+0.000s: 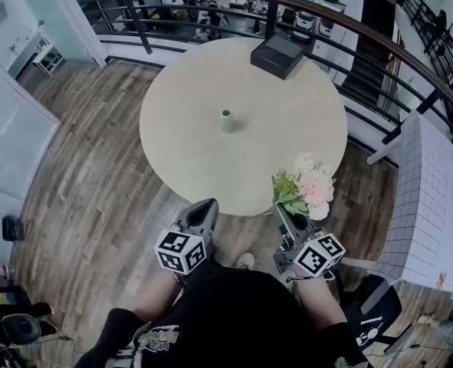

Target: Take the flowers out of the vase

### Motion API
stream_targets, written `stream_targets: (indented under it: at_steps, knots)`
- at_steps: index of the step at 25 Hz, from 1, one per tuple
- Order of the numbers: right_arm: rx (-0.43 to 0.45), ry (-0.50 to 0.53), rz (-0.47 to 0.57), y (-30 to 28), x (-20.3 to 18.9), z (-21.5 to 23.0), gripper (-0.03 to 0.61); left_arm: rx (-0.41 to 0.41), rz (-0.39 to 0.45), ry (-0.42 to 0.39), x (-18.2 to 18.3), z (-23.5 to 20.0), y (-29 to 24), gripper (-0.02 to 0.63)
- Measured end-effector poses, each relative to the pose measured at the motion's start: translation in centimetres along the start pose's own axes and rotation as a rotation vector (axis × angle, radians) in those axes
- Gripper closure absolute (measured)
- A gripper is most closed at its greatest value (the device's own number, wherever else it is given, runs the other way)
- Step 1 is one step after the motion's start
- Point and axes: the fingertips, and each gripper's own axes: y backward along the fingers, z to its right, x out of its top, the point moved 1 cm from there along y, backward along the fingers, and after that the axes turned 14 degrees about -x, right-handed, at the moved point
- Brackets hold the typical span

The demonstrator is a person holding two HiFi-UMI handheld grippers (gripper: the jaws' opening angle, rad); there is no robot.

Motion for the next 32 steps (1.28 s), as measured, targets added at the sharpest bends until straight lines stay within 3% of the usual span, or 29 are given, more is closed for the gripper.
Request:
stream_targets:
  at_steps: [8,19,32]
  knots:
    - [0.040,0.017,-0.034,2.1,-2.0,-1.3,0.508,0.029,-0.005,0.023,-2.3,2.1,1.9,0.607]
    - [0.058,0.043,-0.039,0.9,-2.2,-3.2,0.509,0.038,0.009,0.006,-0.7,0.8,3.0,0.607]
    - [0.053,0.033,-0.055,0.9,-3.0,-2.7,0.509,0.022,-0.007,0.012,-1.8,1.1,2.4,0.607]
